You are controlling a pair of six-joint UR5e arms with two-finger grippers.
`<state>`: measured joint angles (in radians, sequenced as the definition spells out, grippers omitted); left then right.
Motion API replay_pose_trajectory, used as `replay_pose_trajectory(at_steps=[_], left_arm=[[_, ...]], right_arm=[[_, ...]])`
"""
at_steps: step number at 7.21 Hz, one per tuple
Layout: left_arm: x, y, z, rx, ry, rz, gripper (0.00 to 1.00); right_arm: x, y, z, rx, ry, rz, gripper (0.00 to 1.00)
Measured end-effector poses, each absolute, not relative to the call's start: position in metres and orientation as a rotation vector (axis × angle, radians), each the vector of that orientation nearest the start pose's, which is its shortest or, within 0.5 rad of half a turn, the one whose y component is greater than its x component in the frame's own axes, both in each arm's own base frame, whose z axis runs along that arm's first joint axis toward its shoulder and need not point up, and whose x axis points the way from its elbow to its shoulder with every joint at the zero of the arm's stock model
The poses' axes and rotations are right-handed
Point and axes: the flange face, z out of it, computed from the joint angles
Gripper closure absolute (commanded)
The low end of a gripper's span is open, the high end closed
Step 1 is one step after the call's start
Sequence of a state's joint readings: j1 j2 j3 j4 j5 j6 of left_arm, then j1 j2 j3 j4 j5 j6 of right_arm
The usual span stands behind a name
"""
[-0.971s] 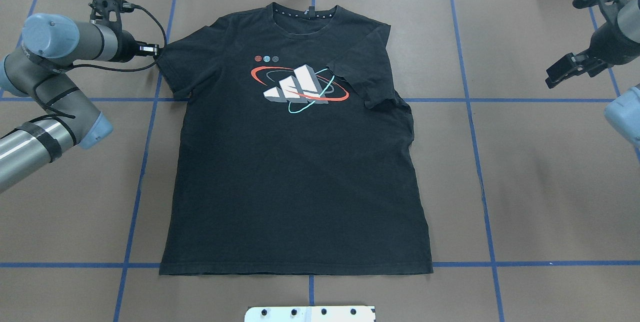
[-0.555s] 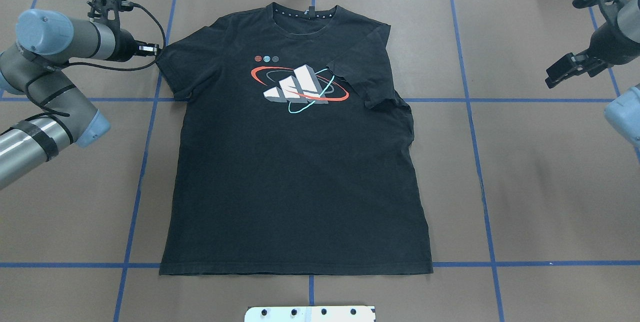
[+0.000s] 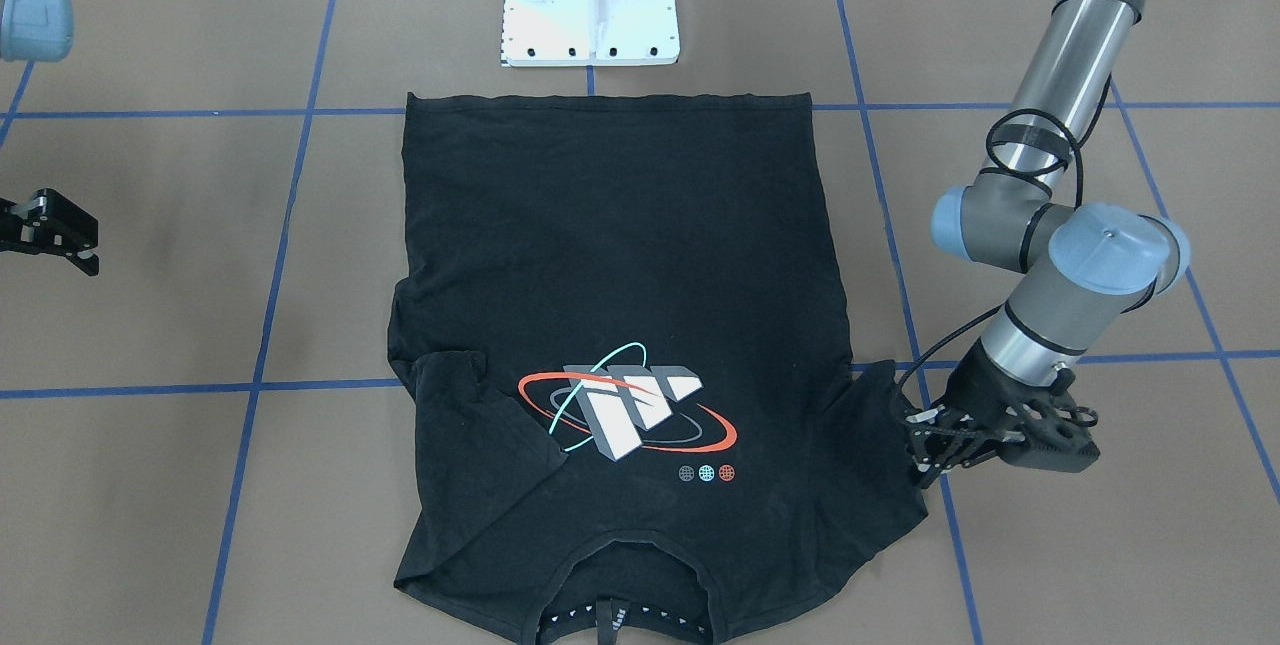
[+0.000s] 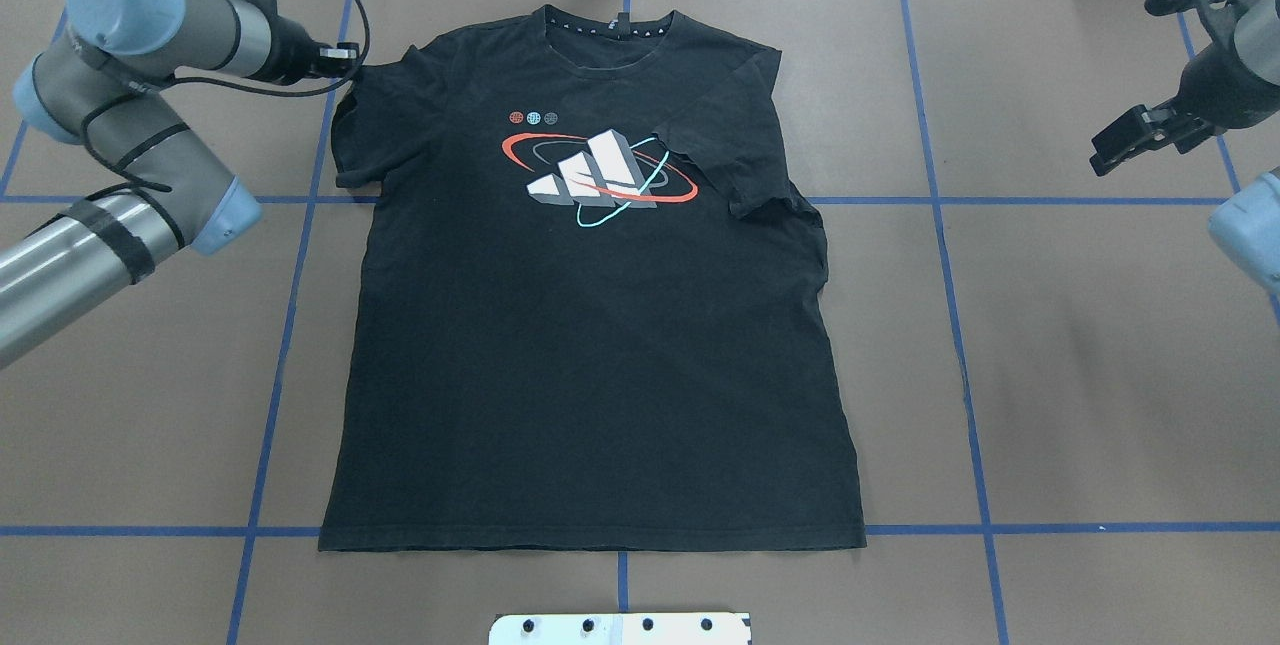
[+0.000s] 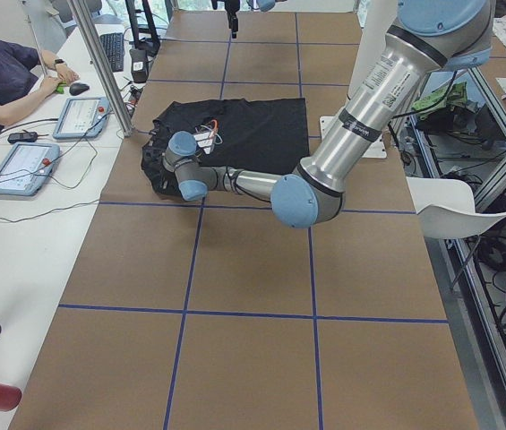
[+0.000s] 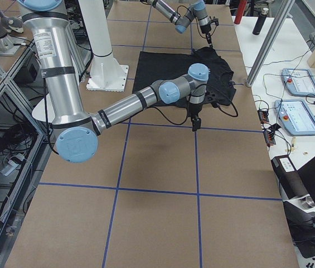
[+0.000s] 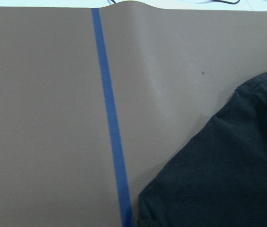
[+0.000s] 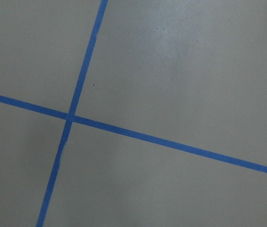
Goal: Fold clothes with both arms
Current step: 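Fold the sleeve with the left gripper inward over the shirt body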
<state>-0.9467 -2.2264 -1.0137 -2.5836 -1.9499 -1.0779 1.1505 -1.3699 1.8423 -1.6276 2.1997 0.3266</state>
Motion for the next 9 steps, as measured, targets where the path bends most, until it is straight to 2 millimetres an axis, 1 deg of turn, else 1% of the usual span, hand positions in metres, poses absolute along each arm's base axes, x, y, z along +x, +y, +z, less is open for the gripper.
replay_pose_trajectory(at_steps=[1,2,3,5,6,7,8,9], left_arm=[[0.391,-0.692,0.383,0.433,1.073,-0.242,1.0],[0.417,-0.688,0.354,0.389,1.104,-0.281,1.0],[0.445,-0.678,0.332,0.35,1.133,-0.313,1.0],[0.494,-0.656,0.301,0.314,1.168,-0.363,1.0],[0.511,-0.647,0.289,0.297,1.181,-0.38,1.0],[0.522,-0.644,0.277,0.281,1.183,-0.392,1.0],[0.529,-0.644,0.27,0.269,1.175,-0.399,0.63],[0.531,-0.645,0.267,0.265,1.17,-0.401,0.01]], right_arm=[[-0.159,-0.54,0.434,0.148,-0.725,-0.22,0.0],[-0.159,-0.54,0.434,0.148,-0.725,-0.22,0.0],[-0.159,-0.54,0.434,0.148,-0.725,-0.22,0.0],[-0.159,-0.54,0.433,0.148,-0.725,-0.218,0.0],[-0.16,-0.54,0.433,0.148,-0.725,-0.218,0.0],[-0.16,-0.54,0.434,0.147,-0.725,-0.218,0.0],[-0.16,-0.54,0.434,0.147,-0.725,-0.218,0.0],[-0.16,-0.54,0.435,0.145,-0.724,-0.218,0.0]])
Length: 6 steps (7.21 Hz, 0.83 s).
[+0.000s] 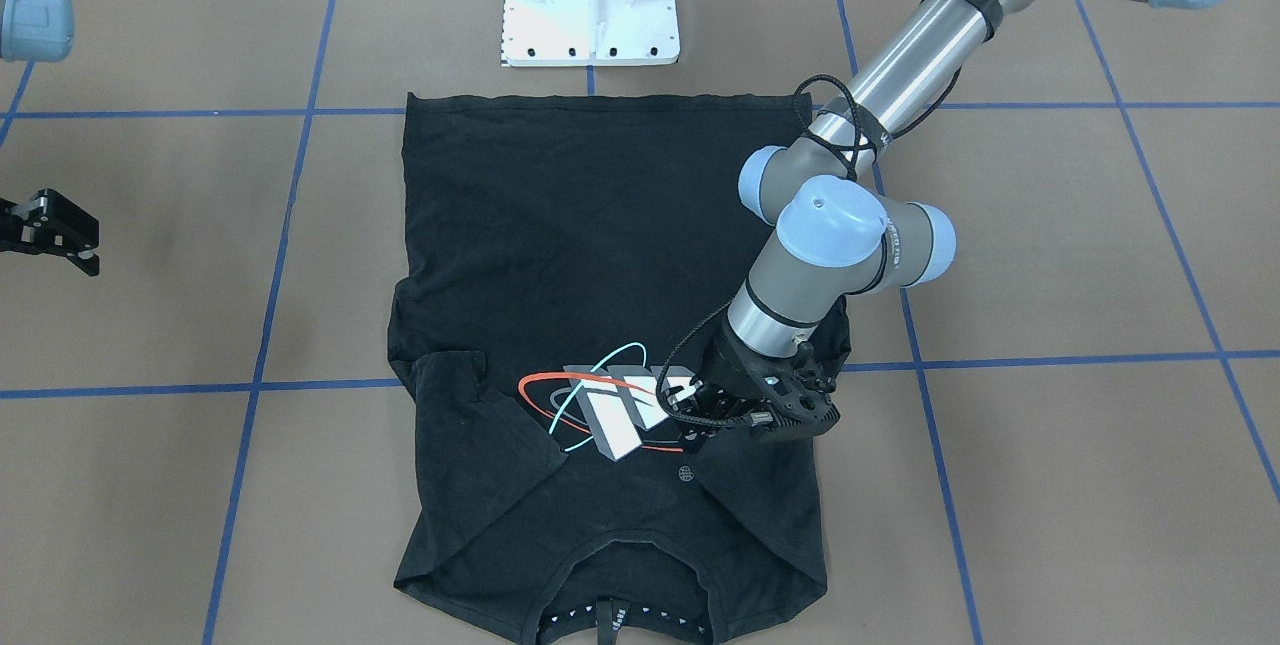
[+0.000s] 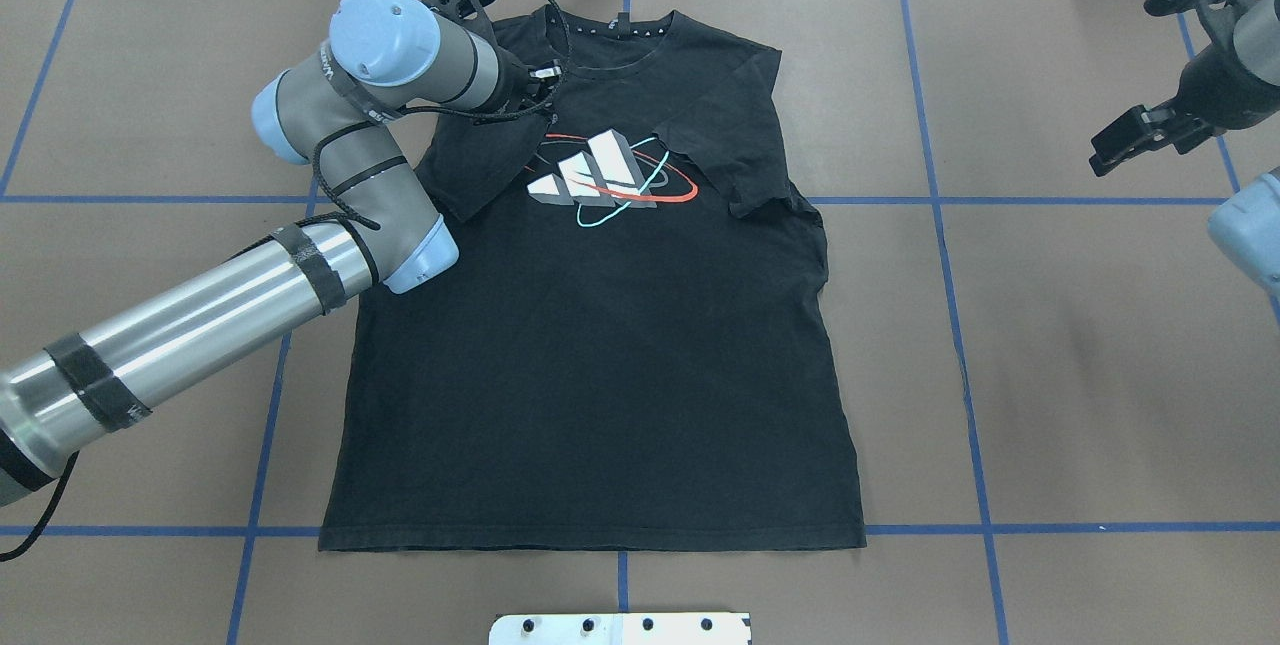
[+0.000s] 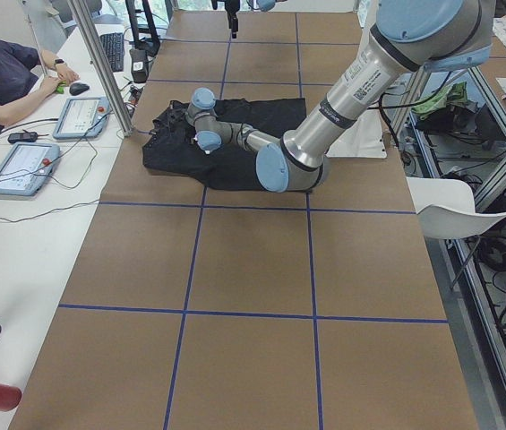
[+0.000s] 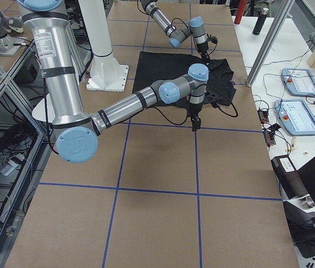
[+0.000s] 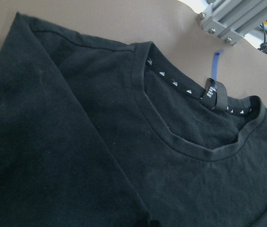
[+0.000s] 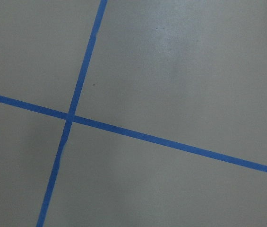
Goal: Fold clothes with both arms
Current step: 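Fold the sleeve with the left gripper inward over the shirt body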
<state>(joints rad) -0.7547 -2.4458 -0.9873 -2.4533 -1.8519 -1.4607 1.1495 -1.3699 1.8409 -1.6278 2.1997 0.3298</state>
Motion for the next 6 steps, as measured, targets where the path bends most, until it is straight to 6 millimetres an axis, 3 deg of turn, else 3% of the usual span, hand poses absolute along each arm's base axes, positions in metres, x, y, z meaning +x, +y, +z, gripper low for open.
replay_pose_trajectory(at_steps=[4,6], left_arm=[[0.524,-0.643,0.263,0.318,1.165,-0.332,0.0],[0.504,-0.621,0.279,0.343,1.166,-0.264,0.0]], right_arm=[[-0.168,-0.538,0.433,0.131,-0.729,-0.196,0.0],[-0.199,-0.528,0.422,0.121,-0.785,-0.079,0.0]])
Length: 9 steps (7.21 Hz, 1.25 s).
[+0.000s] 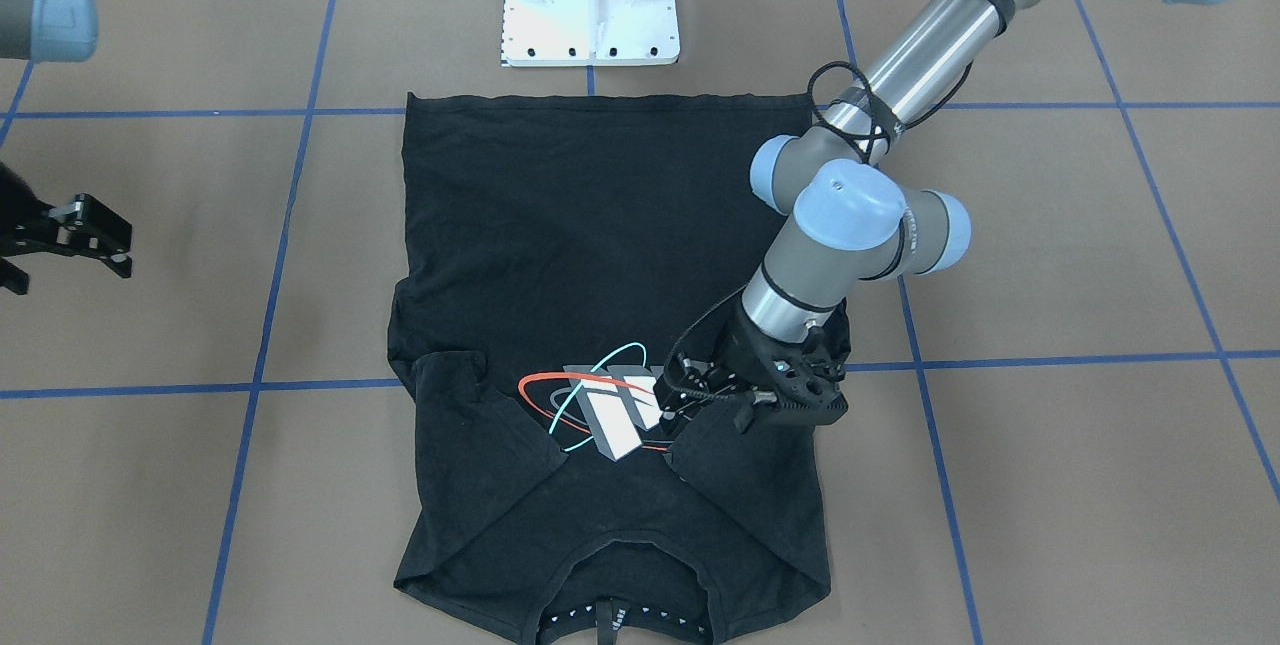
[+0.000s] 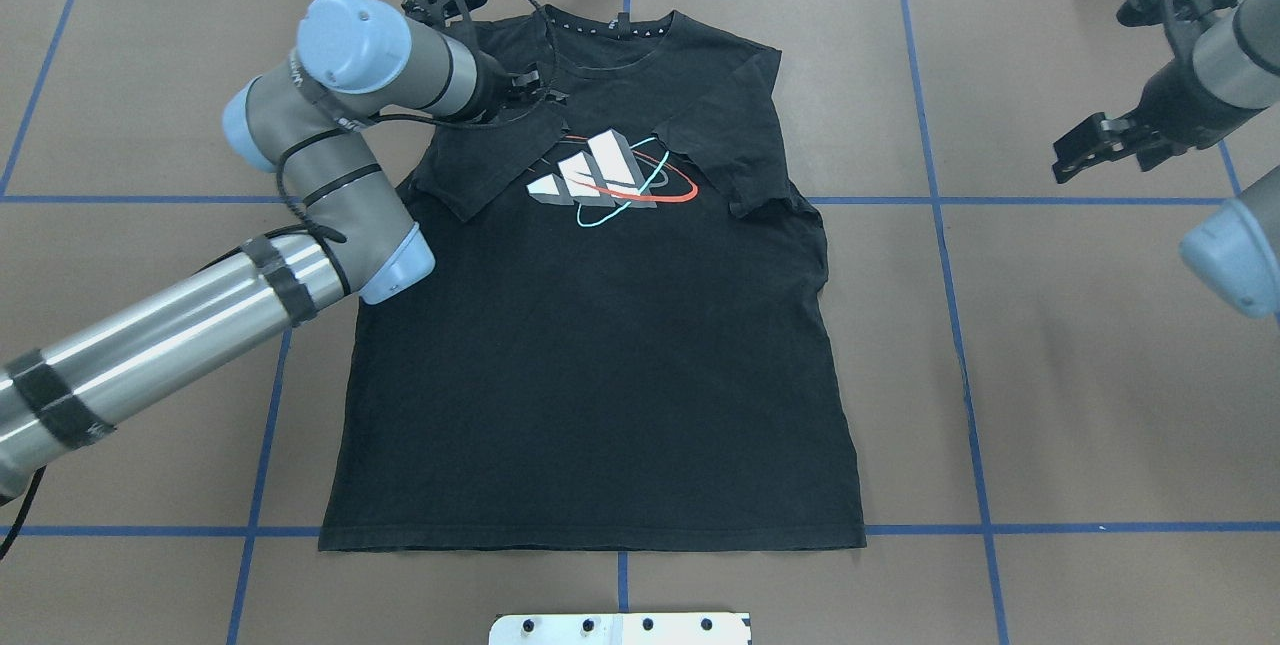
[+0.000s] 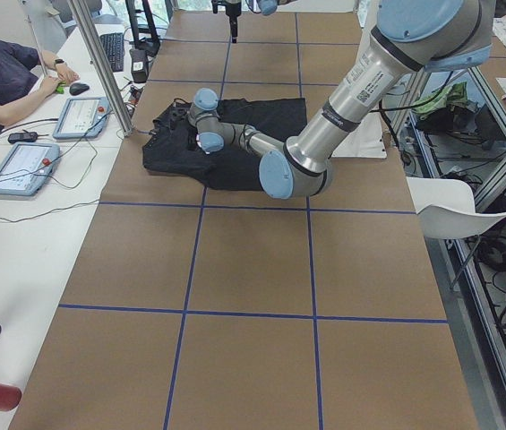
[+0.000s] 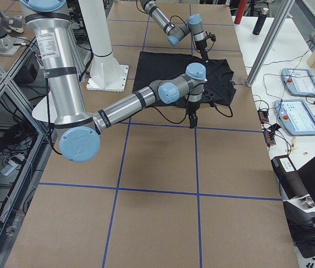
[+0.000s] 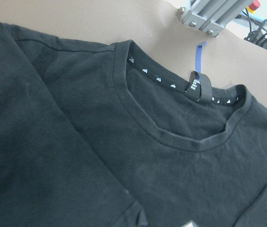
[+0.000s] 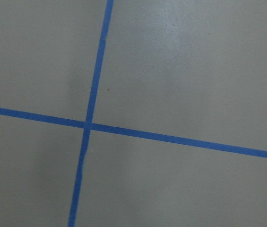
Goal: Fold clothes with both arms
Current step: 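Fold the sleeve with the left gripper inward over the shirt body, then release the sleeve and move both grippers to the hem corners nearest the robot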
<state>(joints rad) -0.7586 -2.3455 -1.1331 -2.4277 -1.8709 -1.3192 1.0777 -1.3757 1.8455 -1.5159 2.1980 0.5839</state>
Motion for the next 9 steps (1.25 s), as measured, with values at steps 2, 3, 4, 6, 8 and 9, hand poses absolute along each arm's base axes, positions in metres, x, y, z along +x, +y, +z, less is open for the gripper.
replay_pose_trajectory(at_steps=[2,3,4,6,8,9], left_arm=[[0.48,-0.567,0.288,0.315,1.156,-0.208,0.0],[0.467,-0.525,0.296,0.299,1.157,-0.172,0.0],[0.456,-0.483,0.306,0.282,1.163,-0.135,0.0],[0.43,-0.405,0.329,0.241,1.17,-0.068,0.0],[0.418,-0.343,0.354,0.22,1.141,-0.032,0.0],[0.415,-0.317,0.369,0.214,1.114,-0.019,0.0]], right_arm=[[-0.237,-0.497,0.412,0.114,-0.866,0.009,0.0],[-0.251,-0.47,0.408,0.104,-0.893,0.029,0.0],[-0.26,-0.439,0.401,0.091,-0.908,0.036,0.0],[-0.301,-0.371,0.382,0.078,-0.897,0.068,0.0],[-0.341,-0.305,0.365,0.074,-0.887,0.095,0.0],[-0.353,-0.272,0.36,0.074,-0.882,0.104,0.0]])
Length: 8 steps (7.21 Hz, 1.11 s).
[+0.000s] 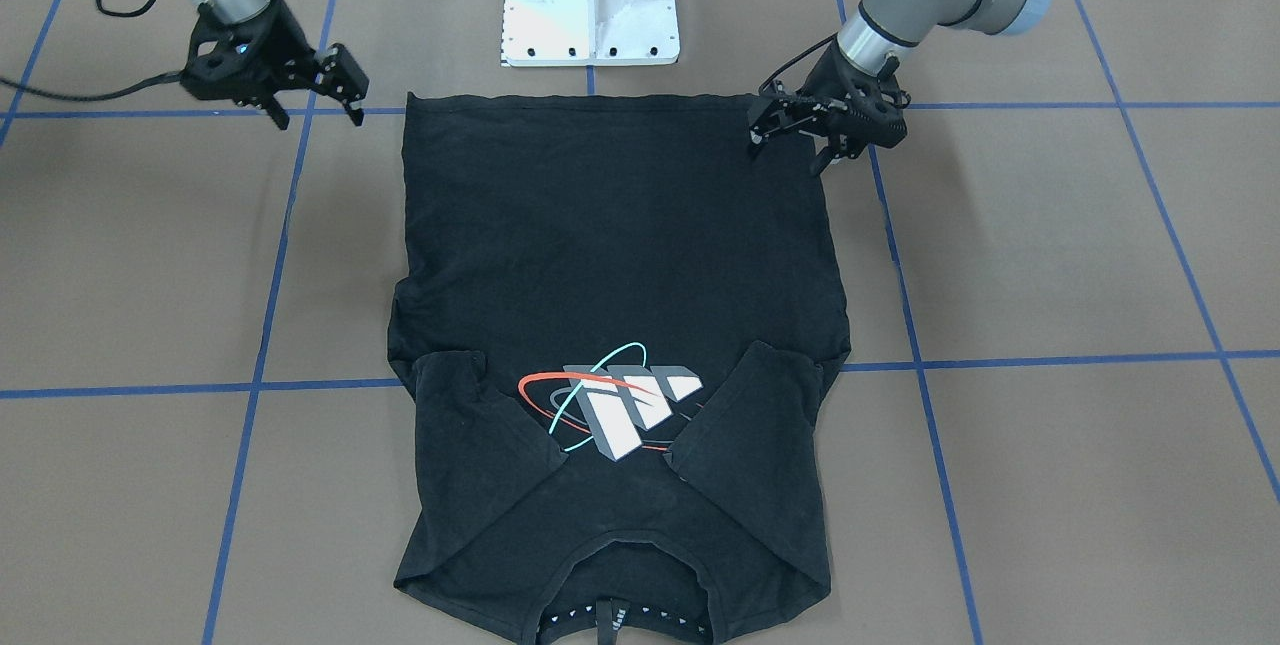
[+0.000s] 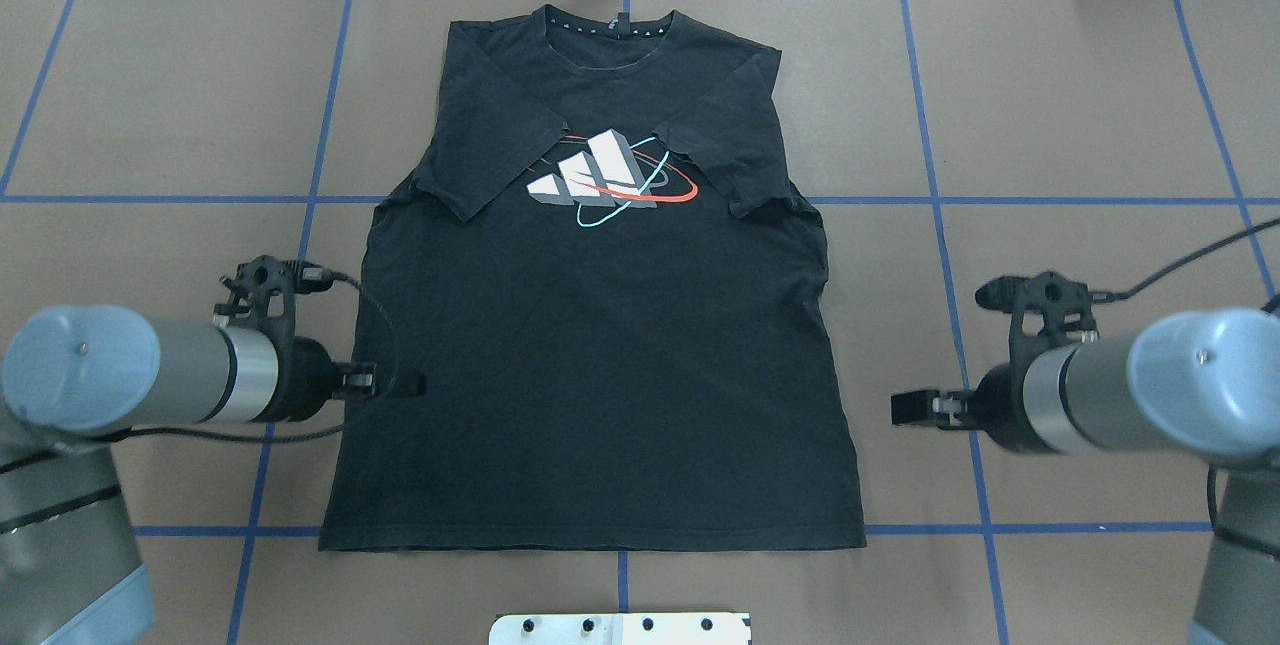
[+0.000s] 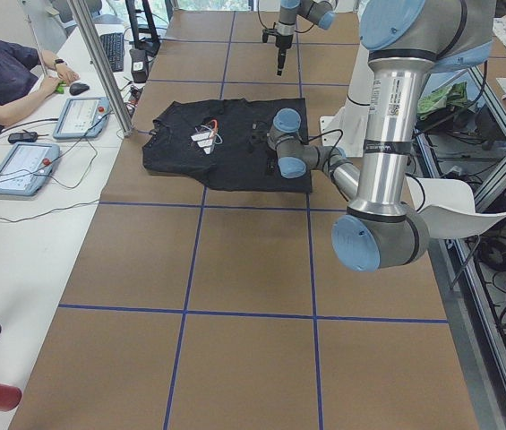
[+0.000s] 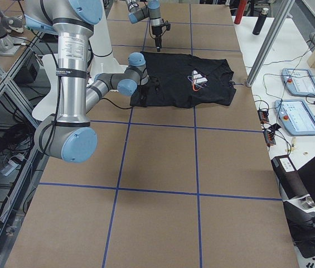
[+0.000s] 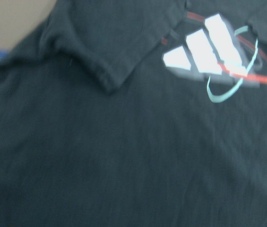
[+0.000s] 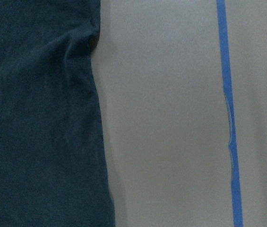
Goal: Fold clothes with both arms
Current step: 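Release the sleeve and move both grippers to the hem corners nearest the robot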
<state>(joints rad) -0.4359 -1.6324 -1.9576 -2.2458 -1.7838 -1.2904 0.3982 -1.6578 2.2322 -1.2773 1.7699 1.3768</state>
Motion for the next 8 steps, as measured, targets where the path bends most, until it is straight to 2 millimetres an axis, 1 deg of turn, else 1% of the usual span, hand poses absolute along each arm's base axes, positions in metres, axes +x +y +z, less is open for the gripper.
replay_pose_trajectory(at_steps=[1,2,3,4,5,7,8], left_arm=[[0.413,-0.296,0.383,0.2,1.089,-0.012,0.0],[0.414,-0.273,0.393,0.174,1.074,-0.014,0.0],[0.421,-0.249,0.398,0.145,1.065,-0.022,0.0],[0.426,-0.229,0.407,0.124,1.048,-0.029,0.01],[0.426,-0.217,0.416,0.115,1.03,-0.029,0.09],[0.427,-0.207,0.423,0.1,1.016,-0.03,0.39],[0.429,-0.204,0.422,0.089,1.017,-0.034,0.47]], right_arm=[[-0.366,-0.244,0.358,0.077,-0.875,0.116,0.0],[-0.377,-0.222,0.358,0.082,-0.87,0.124,0.0],[-0.38,-0.21,0.358,0.083,-0.866,0.124,0.0],[-0.379,-0.205,0.359,0.084,-0.864,0.123,0.0],[-0.378,-0.204,0.357,0.086,-0.868,0.123,0.0],[-0.375,-0.203,0.352,0.088,-0.878,0.123,0.0],[-0.375,-0.202,0.351,0.088,-0.879,0.123,0.0]])
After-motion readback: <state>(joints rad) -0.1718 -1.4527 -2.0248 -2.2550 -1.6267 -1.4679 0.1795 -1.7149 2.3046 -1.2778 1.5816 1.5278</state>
